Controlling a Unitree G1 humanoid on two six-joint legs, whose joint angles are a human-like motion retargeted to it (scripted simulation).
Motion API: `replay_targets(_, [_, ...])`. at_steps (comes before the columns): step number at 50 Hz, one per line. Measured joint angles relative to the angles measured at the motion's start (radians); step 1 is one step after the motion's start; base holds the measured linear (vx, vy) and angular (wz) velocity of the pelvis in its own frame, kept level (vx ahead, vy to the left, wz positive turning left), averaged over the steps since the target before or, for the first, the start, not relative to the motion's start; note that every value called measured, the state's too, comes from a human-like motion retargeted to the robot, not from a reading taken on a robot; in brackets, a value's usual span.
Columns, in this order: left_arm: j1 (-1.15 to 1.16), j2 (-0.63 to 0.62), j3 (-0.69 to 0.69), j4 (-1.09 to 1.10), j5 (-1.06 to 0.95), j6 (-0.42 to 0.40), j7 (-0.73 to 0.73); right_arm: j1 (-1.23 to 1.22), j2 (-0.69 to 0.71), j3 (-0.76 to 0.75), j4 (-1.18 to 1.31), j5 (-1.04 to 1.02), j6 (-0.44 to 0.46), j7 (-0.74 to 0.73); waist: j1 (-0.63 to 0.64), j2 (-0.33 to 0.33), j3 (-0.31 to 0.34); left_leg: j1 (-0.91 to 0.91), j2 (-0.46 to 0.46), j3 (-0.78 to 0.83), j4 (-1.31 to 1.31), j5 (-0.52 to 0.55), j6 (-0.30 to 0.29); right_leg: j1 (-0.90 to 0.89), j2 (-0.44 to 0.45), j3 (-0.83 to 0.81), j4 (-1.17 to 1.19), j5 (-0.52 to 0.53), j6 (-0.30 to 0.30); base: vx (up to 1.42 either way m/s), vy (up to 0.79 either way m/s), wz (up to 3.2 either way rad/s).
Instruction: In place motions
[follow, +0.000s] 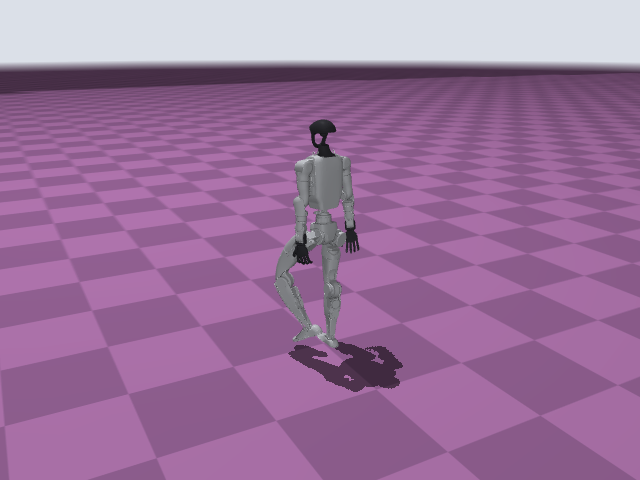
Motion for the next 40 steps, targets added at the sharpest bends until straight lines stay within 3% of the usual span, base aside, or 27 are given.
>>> replay_targets(4, [0.025,0.006,0.005,0.024,0.008,0.005,0.012,0.010,0.004,-0.008,-0.004,-0.003,-0.003,0.002,0.001,0.004,-0.009,0.087,-0.017,0.009,-0.126,0.000,0.001,0.015,-0.004,-0.010,0.002,-0.008,0.007,0.08,0.02,-0.21])
replay_targets(8, [0.048,0.018,0.002,0.045,0.030,0.009,0.023,0.022,0.011,-0.011,-0.002,-0.004,-0.003,0.001,-0.005,0.028,-0.014,0.278,-0.081,-0.023,-0.450,0.049,-0.021,0.033,0.020,0.003,0.024,-0.034,0.004,0.11,-0.04,-0.24])
replay_targets(12, [0.062,0.026,0.001,0.051,0.036,0.007,0.039,0.041,0.018,-0.020,0.000,-0.012,-0.004,0.001,-0.024,0.073,-0.026,0.479,-0.100,-0.018,-0.782,-0.138,0.011,0.022,0.058,0.013,0.113,-0.084,-0.004,0.14,-0.09,-0.19])
replay_targets(13, [0.061,0.027,-0.001,0.052,0.034,0.007,0.042,0.045,0.017,-0.021,0.002,-0.012,-0.003,-0.001,-0.042,0.093,-0.031,0.507,-0.097,-0.015,-0.847,-0.134,0.034,0.010,0.070,0.003,0.150,-0.094,-0.004,0.08,-0.11,0.58])
replay_targets(15, [0.041,0.032,-0.014,0.051,0.028,0.010,0.041,0.045,0.018,-0.025,0.003,0.000,-0.001,-0.004,-0.121,0.130,-0.030,0.508,-0.077,-0.118,-0.904,-0.096,0.019,-0.030,0.079,-0.075,0.238,-0.057,0.008,-0.11,-0.11,0.90])
replay_targets(18, [-0.033,0.048,-0.048,0.021,0.034,0.017,0.047,0.018,0.024,-0.047,-0.007,0.038,-0.012,0.002,-0.081,0.140,0.025,0.493,-0.038,-0.090,-0.927,-0.071,0.023,-0.200,0.028,-0.030,0.540,0.131,0.117,-0.34,-0.08,-0.36])
replay_targets(20, [-0.043,0.055,-0.092,-0.029,0.038,0.008,0.052,0.026,0.017,-0.048,-0.022,0.050,-0.027,0.009,-0.075,0.142,0.022,0.490,-0.037,-0.089,-0.945,-0.073,0.027,-0.337,0.047,0.072,0.707,0.202,0.188,-0.12,-0.05,-0.18])
replay_targets(25, [-0.090,0.088,-0.110,-0.064,0.091,0.013,0.036,0.022,0.025,-0.021,0.001,0.027,-0.003,-0.015,-0.101,0.158,0.031,0.471,-0.018,-0.083,-0.949,-0.058,0.040,-0.500,0.045,0.083,0.920,0.100,0.087,-0.10,-0.04,-0.11])
replay_targets(30, [-0.079,0.073,-0.116,-0.071,0.069,-0.008,0.054,0.057,0.024,-0.024,0.007,0.022,-0.008,0.013,-0.092,0.160,0.016,0.484,-0.010,-0.088,-0.959,-0.063,0.037,-0.445,0.070,0.121,0.826,0.094,0.105,0.07,-0.03,-0.01])
replay_targets(35, [-0.030,0.061,-0.086,-0.048,0.084,-0.008,0.044,0.076,0.022,-0.013,0.031,0.011,-0.001,-0.017,-0.127,0.140,0.008,0.511,-0.033,-0.113,-0.959,-0.079,0.026,-0.242,0.075,0.121,0.539,0.135,0.125,0.12,-0.01,0.49])
replay_targets(38, [0.007,0.050,-0.056,-0.003,0.085,-0.006,0.050,0.075,0.022,-0.013,0.053,-0.004,0.015,-0.017,-0.267,0.133,0.019,0.512,-0.066,-0.248,-0.908,-0.089,0.011,-0.064,0.053,-0.086,0.315,-0.051,0.056,0.22,0.01,1.70])
replay_targets(40, [0.030,0.046,-0.025,0.025,0.084,-0.002,0.041,0.068,0.018,-0.002,0.063,-0.016,0.019,-0.023,-0.113,0.074,-0.019,0.511,-0.082,-0.075,-0.849,-0.125,0.004,-0.008,0.069,-0.018,0.185,-0.099,-0.031,0.17,0.04,-2.83])
